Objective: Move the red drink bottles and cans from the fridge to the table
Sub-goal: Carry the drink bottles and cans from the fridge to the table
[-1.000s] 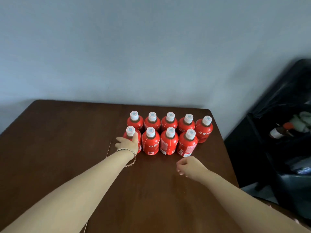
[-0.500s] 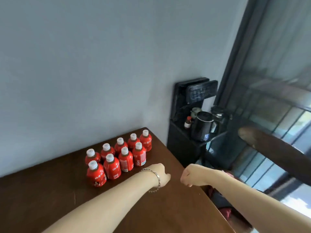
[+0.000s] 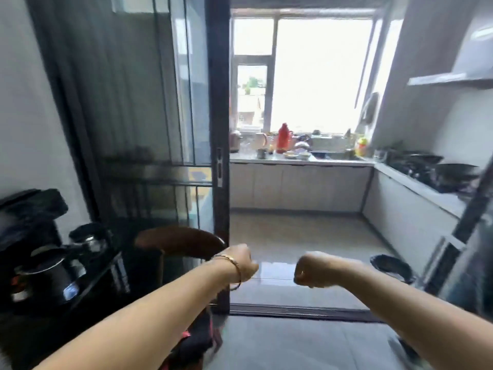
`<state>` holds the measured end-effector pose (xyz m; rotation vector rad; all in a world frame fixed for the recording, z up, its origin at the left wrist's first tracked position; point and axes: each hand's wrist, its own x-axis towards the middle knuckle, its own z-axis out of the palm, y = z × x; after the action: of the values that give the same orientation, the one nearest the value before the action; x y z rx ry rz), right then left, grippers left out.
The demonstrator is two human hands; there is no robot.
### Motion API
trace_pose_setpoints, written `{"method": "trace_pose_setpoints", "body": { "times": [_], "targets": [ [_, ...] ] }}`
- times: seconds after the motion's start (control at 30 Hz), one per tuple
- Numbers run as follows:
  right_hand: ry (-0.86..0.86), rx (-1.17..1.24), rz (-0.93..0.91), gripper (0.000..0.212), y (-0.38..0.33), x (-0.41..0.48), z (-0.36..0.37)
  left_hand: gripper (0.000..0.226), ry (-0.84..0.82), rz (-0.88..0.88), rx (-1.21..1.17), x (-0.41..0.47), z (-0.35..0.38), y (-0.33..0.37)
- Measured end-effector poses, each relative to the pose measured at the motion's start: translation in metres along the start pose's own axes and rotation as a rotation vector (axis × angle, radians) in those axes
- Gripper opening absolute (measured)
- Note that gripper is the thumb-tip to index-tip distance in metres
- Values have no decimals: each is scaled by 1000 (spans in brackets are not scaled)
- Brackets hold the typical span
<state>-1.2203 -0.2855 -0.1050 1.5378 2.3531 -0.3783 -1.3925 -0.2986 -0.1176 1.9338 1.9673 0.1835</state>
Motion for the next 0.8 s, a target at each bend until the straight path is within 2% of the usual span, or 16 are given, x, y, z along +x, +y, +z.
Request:
{"method": "trace_pose_setpoints", "body": {
  "times": [0.1,0.23,0.37,0.6,0.8],
  "targets": [
    [121,37,192,33,128,-38,-8,32,-19,173,28,41,25,119],
    [150,109,363,27,270,-96,-20,30,-1,382,73,84,53,275],
    [256,183,561,31,415,-165,-36,32,11,586,70,117,74,444],
    [368,297,859,31,586,-257,-43,33,-38,857,162,152,112,671],
    [447,342,1122,23,717,-318,-46,35,-48,1103,274,180,165,856]
  ]
}}
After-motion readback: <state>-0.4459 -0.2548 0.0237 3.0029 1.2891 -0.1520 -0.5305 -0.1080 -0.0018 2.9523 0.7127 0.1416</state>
